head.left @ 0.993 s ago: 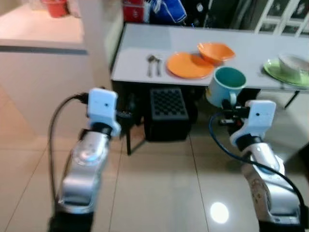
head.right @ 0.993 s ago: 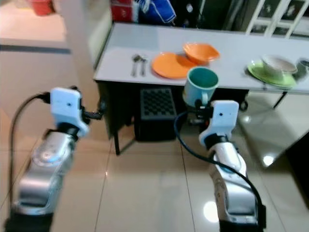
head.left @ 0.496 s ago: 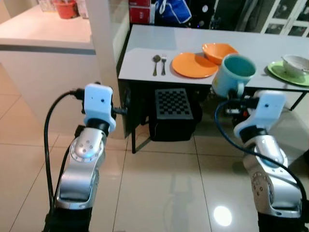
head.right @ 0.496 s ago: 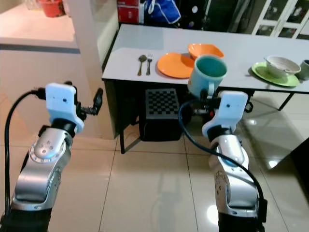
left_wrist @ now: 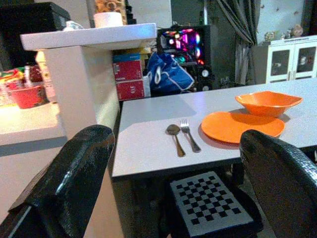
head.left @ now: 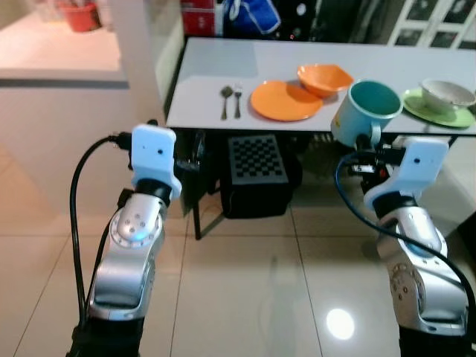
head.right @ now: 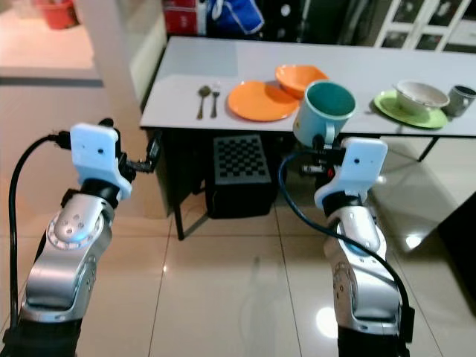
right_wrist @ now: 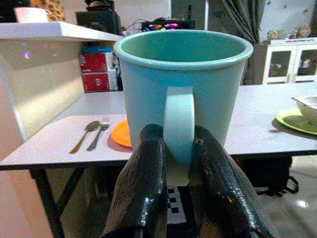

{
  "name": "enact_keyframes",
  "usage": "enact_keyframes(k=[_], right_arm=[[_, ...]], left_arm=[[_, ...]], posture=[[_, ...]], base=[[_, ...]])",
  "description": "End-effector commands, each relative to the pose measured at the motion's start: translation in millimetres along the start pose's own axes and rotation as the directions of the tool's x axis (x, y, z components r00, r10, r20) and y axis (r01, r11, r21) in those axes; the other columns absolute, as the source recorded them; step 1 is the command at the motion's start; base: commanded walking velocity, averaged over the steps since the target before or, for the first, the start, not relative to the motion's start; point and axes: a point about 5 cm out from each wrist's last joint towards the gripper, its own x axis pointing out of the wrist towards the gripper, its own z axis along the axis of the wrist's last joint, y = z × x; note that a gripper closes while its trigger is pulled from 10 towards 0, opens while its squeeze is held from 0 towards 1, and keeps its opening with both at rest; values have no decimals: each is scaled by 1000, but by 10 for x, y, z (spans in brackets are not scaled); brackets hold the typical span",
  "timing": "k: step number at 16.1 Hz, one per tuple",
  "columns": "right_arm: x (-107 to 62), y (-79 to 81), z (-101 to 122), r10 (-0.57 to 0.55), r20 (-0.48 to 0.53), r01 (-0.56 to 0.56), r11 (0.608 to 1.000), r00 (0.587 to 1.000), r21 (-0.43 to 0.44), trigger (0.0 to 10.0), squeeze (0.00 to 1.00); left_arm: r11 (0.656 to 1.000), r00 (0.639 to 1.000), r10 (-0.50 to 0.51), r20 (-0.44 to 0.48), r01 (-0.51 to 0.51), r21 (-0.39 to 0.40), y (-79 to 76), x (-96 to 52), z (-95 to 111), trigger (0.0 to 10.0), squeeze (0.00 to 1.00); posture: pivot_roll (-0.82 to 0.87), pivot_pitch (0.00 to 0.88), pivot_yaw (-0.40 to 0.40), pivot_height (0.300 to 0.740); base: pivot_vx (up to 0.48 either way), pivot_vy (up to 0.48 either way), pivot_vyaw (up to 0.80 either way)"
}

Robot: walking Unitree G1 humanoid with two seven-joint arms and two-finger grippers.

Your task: Setting the table

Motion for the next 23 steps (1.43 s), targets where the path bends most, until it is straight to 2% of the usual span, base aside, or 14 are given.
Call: enact_keyframes(k=[1,23], right_arm=[[-15,15,9,12,-2,-12,1000,1000,9,10000,0],[-50,-27,-63,-23,-28,23,1000,999,11,10000,0]], left_arm=[[1000,1000,-14,4,14,-4,-11,11,9,10000,0],[997,997,-78,3,78,0,-66,1,-5,10000,0]], posture=[[20,0,-30,740],[19,0,-16,740]], base=[[382,0,0],[394,0,0]])
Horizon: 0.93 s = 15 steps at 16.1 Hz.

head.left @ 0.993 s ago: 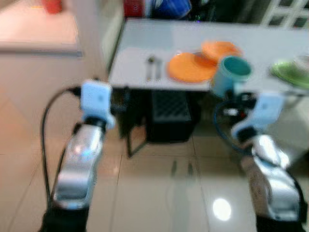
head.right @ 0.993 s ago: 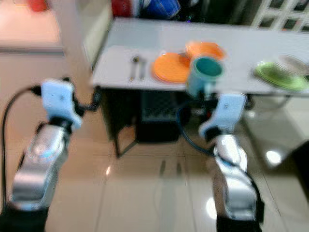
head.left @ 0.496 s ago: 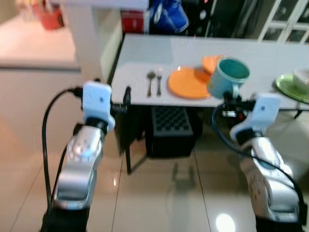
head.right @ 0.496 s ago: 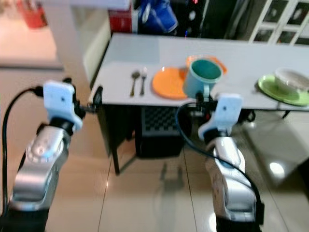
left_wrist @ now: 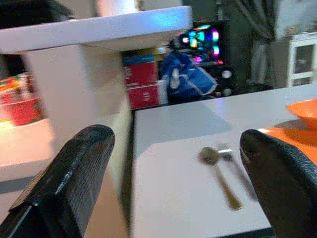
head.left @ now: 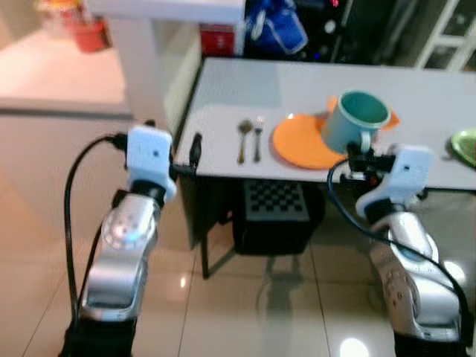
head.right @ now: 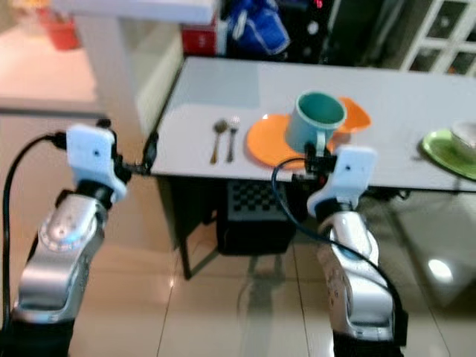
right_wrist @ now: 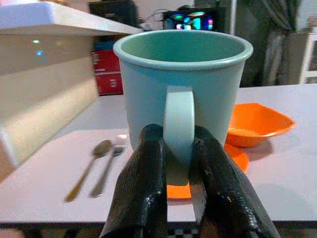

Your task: Setting the table

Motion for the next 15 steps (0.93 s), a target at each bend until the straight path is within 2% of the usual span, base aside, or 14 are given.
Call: enact_keyframes(k=[1,3,6,10,12,15], right_arm=[[-7,-85,34,-37,10,37,999,999,-9,10000,0],[-11,-84,25,-37,7,37,999,999,-7,10000,0],[-33,-80,-19,-44,-16,44,999,999,15,10000,0],[-109,-151,-100,-75,-44,75,997,996,-11,10000,0],[-130,-148,-132,-74,-54,72,997,996,-27,10000,0],[-178,-188,-221,-91,-87,86,994,992,-65,10000,0]], left_arm=[[999,999,-32,6,32,-7,-76,18,21,10000,0],[999,999,-36,5,36,-6,-74,16,19,10000,0],[999,999,-54,2,54,-4,-74,8,11,10000,0],[994,994,-112,-4,112,-3,-144,-24,-12,10000,0],[990,990,-141,-9,141,-7,-164,-53,-28,10000,0],[964,963,-266,-33,265,-40,-253,-166,-81,10000,0]], posture=[[23,0,-16,740],[25,0,-13,740],[22,0,-4,740],[20,0,-2,740],[22,0,-2,740],[23,0,-4,740]], base=[[394,0,0],[394,0,0],[395,0,-800],[395,0,-739],[396,0,0],[364,0,0]])
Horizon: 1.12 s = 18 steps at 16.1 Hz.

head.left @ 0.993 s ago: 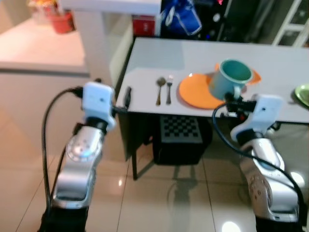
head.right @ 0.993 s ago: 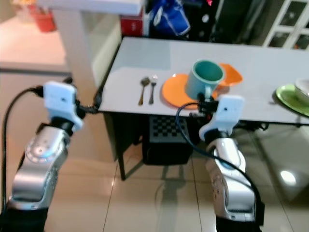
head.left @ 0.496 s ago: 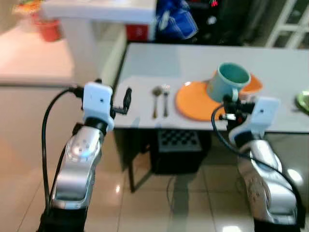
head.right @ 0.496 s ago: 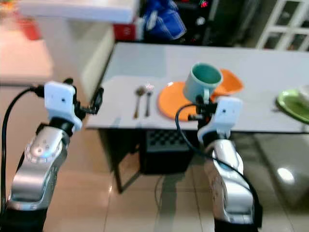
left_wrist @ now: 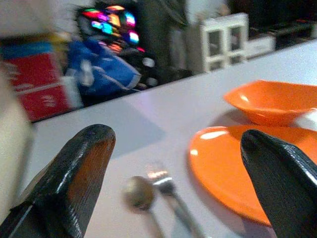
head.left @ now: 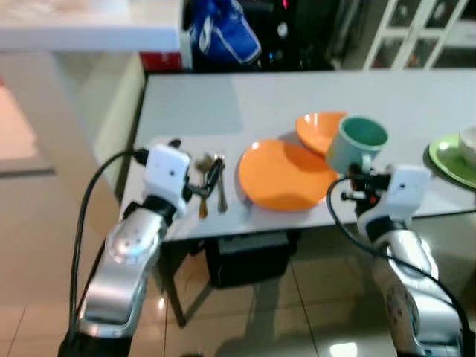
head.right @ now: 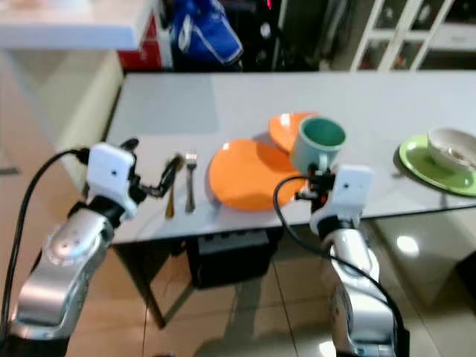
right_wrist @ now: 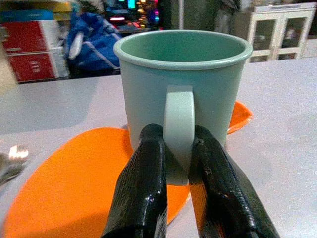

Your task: Setting the table

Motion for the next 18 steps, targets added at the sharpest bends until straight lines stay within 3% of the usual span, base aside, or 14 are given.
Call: enact_keyframes(k=[1,5,10,14,16,18], right_arm=[[-16,-120,-8,-46,2,46,999,999,-23,10000,0],[3,-188,58,-73,43,75,996,996,-48,10000,0],[108,-323,-51,-107,-2,107,992,994,-74,10000,0],[318,-332,-127,-70,-34,68,996,997,-49,10000,0],[503,-387,-218,-56,-72,53,997,996,-49,10000,0],[559,-425,-239,-69,-81,65,997,994,-42,10000,0]], left_arm=[[996,996,-83,24,83,-14,-132,-4,59,10000,0],[990,990,-137,23,138,-28,-205,-21,43,10000,0],[952,960,-278,22,278,-127,-312,-50,40,10000,0],[905,924,-378,55,381,-189,-405,-37,69,10000,0],[873,889,-454,58,457,-169,-483,-6,91,10000,0],[870,884,-464,60,467,-156,-489,15,108,10000,0]], posture=[[23,0,-4,740],[17,0,-8,740],[10,0,-2,740],[3,0,5,740],[2,0,10,740],[5,0,10,740]], base=[[0,0,0],[0,0,0],[0,0,0],[0,0,0],[0,0,0],[0,0,0]])
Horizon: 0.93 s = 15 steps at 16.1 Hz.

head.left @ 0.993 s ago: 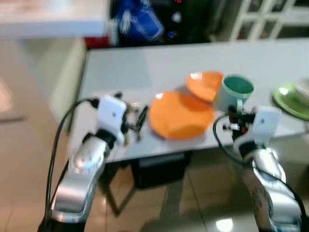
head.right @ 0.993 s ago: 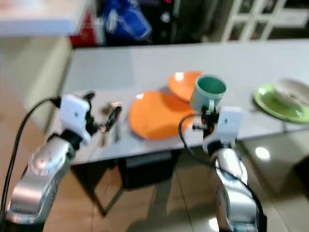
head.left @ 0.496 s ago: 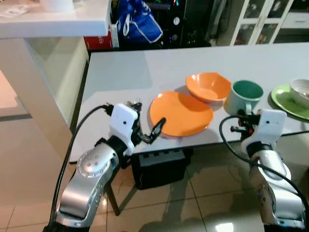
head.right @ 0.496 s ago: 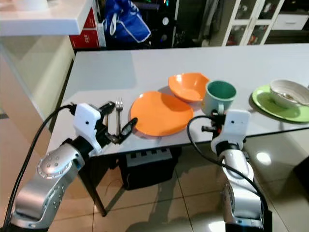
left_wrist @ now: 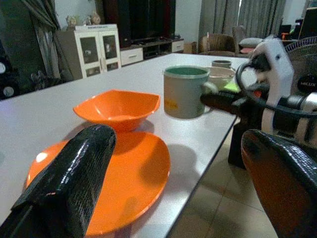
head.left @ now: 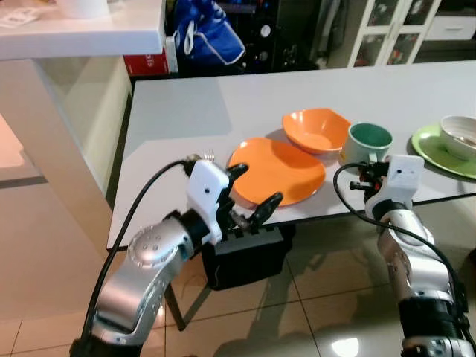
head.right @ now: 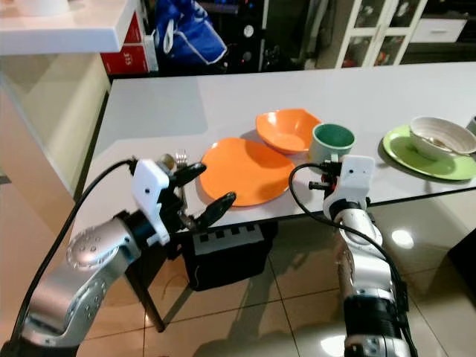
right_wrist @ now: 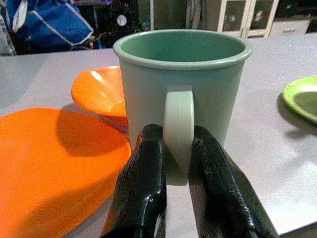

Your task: Setting the table

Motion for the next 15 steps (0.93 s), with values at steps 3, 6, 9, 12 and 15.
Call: enact_keyframes(k=[3,6,9,12,15], right_arm=[[113,-83,44,3,18,-3,1000,1000,2,10000,0],[169,-116,-39,-9,-8,9,1000,1000,7,10000,0],[226,-105,-161,-8,-48,8,1000,999,7,10000,0],[216,-96,-199,-2,-52,2,1000,999,-3,10000,0],[215,-96,-238,5,-55,-5,1000,998,-11,10000,0]], left_arm=[[999,1000,6,-9,-6,36,41,49,11,10000,0],[1000,1000,-14,-16,15,25,8,49,-1,10000,0],[998,999,-49,-18,50,24,-37,69,22,10000,0],[998,998,-55,-22,55,23,-39,69,19,10000,0],[998,998,-57,-25,57,23,-43,71,20,10000,0]], posture=[[1,0,18,740],[6,0,22,740],[9,0,25,740],[8,0,24,740],[11,0,24,740]], base=[[0,0,0],[0,0,0],[0,0,0],[0,0,0],[0,0,0]])
